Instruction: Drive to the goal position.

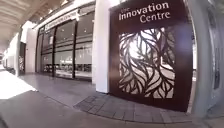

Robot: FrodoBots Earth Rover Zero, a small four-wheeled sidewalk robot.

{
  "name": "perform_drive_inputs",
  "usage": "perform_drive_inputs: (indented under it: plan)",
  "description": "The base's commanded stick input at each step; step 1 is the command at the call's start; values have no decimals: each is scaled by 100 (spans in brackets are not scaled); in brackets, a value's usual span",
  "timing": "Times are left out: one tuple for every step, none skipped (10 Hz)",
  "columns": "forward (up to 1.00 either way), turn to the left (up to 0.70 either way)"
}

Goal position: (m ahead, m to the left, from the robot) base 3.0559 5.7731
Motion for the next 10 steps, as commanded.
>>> perform_drive_inputs:
  plan:
    - [0, 70]
    - [0, 70]
    - [0, 70]
    - [0, 70]
    - [0, 70]
    - [0, 70]
    - [0, 70]
    - [0, 70]
    - [0, 70]
    - [0, 70]
